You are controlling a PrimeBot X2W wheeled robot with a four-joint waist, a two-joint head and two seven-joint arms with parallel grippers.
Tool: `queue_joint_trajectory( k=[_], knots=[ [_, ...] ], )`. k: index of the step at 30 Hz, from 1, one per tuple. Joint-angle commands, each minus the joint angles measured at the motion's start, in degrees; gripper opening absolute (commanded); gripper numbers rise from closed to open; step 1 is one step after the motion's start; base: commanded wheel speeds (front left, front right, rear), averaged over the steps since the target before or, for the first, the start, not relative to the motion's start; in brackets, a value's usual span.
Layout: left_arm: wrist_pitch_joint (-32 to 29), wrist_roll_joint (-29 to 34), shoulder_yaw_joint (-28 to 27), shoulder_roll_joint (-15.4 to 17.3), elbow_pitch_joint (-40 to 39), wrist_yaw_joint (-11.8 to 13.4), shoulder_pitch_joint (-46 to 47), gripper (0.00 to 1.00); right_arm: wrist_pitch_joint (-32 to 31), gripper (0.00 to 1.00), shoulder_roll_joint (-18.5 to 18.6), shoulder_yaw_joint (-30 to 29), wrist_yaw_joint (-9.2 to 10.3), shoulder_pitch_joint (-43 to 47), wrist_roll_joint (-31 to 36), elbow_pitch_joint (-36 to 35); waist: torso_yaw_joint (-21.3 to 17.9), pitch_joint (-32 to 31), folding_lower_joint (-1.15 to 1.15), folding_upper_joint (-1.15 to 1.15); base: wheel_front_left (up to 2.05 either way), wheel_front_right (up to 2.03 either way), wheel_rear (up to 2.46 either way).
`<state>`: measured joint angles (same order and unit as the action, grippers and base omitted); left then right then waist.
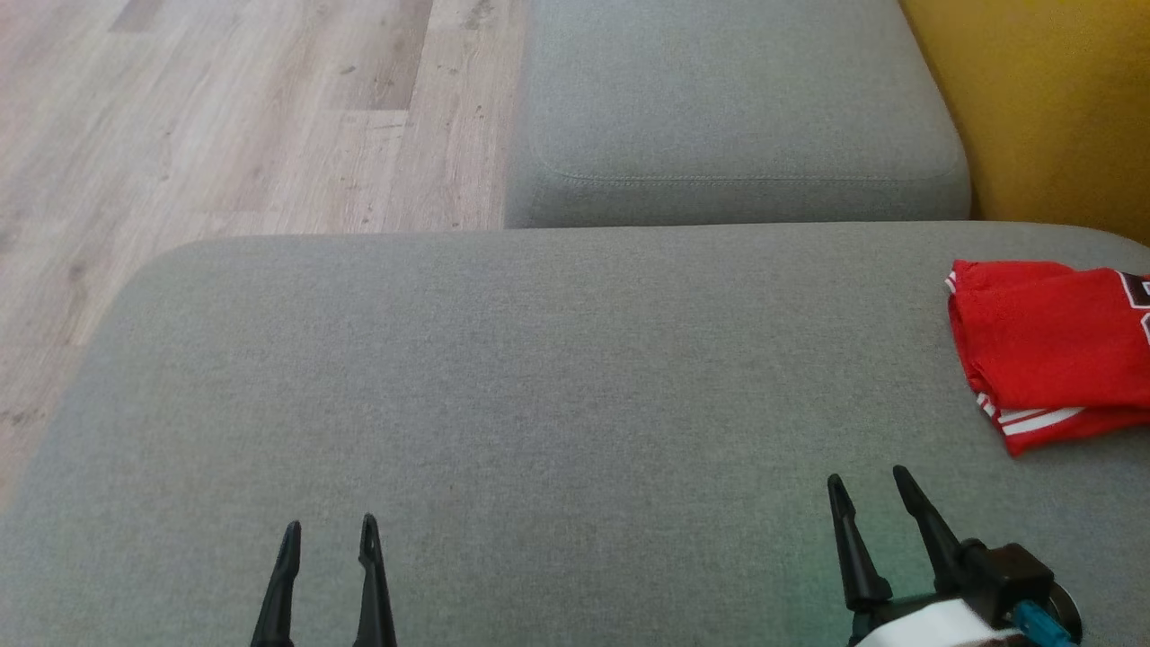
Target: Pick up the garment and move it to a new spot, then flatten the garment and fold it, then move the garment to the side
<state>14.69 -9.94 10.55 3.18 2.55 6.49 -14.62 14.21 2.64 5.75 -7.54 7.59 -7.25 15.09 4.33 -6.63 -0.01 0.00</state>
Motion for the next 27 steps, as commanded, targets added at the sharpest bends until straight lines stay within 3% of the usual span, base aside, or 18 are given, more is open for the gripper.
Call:
queue_joint_trajectory(
  k=[1, 23, 24, 27],
  knots=[
    [0.3, 0.5, -2.3, -0.3, -2.2, -0.2, 1.5, 1.00, 0.8, 1.00, 0.3, 1.5, 0.05, -1.5, -0.1, -2.1, -0.2, -0.2, 0.01, 0.00, 0.00, 0.00, 0.00],
    [0.3, 3.2, -2.9, -0.3, -1.7, -1.3, 1.1, 1.00, 0.8, 1.00, 0.2, 0.0, 0.05, -0.7, -0.7, -2.8, -1.4, 0.1, 0.01, 0.00, 0.00, 0.00, 0.00],
    [0.0, 2.9, -1.1, 0.0, 0.0, -1.0, -1.1, 0.00, 0.0, 0.00, 0.0, -1.1, 0.00, 1.4, -0.4, -0.9, -1.4, 0.1, 0.01, 0.00, 0.00, 0.00, 0.00],
    [0.0, 2.6, -0.9, 0.0, 2.3, -1.0, -1.4, 0.00, -0.1, 0.00, 0.0, -0.9, 0.00, 1.8, -0.7, 1.4, -1.5, 0.1, 0.01, 0.00, 0.00, 0.00, 0.00]
  ],
)
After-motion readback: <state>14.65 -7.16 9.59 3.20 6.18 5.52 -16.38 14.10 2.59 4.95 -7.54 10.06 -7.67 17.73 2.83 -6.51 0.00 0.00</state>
